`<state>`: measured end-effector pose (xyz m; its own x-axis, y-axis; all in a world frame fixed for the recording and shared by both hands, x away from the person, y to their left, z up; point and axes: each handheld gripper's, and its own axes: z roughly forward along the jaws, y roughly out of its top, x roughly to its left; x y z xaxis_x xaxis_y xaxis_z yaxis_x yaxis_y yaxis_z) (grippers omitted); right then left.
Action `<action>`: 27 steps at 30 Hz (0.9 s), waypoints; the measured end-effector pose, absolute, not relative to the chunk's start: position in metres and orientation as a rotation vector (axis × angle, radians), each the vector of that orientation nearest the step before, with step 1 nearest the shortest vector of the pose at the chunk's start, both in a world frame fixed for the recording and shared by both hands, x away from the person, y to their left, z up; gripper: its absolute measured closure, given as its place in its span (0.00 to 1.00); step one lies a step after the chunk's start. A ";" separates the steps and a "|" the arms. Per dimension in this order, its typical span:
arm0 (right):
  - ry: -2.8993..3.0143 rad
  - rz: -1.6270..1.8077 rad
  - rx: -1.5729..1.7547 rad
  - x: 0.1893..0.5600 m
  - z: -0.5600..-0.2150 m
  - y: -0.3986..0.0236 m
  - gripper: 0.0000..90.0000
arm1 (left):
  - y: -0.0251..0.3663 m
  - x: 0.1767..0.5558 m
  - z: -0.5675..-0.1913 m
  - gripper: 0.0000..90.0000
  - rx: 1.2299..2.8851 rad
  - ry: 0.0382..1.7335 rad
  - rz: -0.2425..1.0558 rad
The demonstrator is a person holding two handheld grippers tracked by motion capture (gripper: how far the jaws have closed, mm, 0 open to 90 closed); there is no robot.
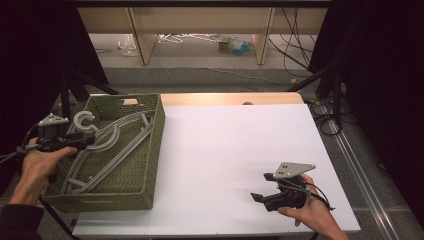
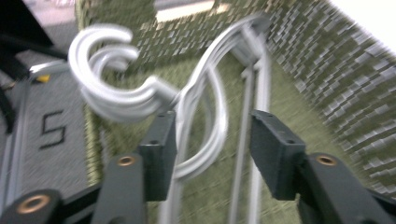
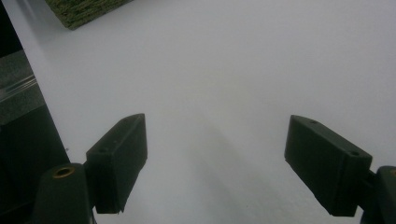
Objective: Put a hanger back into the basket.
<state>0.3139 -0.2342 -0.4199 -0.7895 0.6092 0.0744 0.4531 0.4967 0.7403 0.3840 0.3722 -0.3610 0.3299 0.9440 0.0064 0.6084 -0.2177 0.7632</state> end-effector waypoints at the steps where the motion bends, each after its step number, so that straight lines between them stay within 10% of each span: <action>1: 2.538 1.172 0.917 0.314 -0.420 -0.234 0.24 | 0.368 0.381 -0.362 0.52 1.883 1.357 0.650; 27: 2.478 1.222 0.915 0.315 -0.421 -0.234 0.22 | 0.268 0.315 -0.351 0.29 1.800 1.028 0.625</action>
